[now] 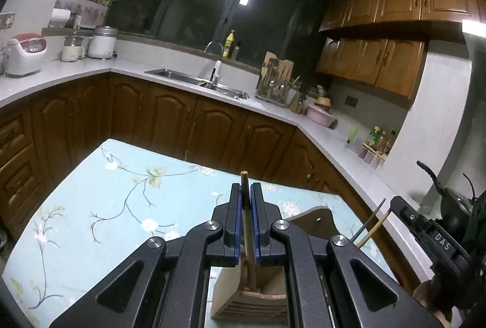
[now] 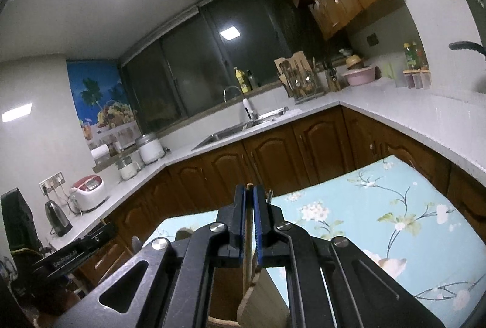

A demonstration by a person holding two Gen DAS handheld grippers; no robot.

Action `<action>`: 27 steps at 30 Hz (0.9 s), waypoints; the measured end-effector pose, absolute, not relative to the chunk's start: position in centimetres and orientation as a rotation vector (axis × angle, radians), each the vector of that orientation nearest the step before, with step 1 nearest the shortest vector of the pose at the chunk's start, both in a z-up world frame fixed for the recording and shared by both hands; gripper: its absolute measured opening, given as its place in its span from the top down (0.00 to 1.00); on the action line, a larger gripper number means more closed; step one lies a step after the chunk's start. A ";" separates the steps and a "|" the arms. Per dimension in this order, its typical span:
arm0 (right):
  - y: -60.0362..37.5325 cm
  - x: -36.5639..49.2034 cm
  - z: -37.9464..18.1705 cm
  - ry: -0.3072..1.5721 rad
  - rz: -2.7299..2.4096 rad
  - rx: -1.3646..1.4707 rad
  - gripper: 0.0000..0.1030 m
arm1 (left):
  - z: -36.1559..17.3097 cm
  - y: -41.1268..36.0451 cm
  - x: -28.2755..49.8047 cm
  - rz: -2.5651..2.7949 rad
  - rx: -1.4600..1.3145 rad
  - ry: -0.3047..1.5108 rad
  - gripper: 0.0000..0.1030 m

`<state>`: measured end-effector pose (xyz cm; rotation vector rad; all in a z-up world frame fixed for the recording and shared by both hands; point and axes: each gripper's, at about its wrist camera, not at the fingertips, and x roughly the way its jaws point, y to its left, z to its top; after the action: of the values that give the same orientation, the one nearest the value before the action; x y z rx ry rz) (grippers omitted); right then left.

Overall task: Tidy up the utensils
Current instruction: 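Carry the chopstick with the left tool over the wooden holder, then lower the chopstick into the holder and open the left tool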

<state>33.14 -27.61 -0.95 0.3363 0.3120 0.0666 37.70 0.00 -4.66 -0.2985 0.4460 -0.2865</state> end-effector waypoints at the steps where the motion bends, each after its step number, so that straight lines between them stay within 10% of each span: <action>1: -27.6 33.2 -1.1 0.316 0.066 0.336 0.95 | -4.5 0.1 37.7 -0.287 -0.296 0.448 0.96; 19: -28.0 33.8 -1.3 0.363 0.075 0.343 0.91 | -4.0 -0.2 38.7 -0.275 -0.292 0.485 0.94; 27: -28.3 33.8 -1.5 0.379 0.078 0.365 0.90 | -3.7 -0.1 38.6 -0.253 -0.299 0.479 0.70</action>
<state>33.80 -28.30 -1.45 0.3652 0.3789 0.0782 38.57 -0.06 -3.67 -0.2990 0.4787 -0.2534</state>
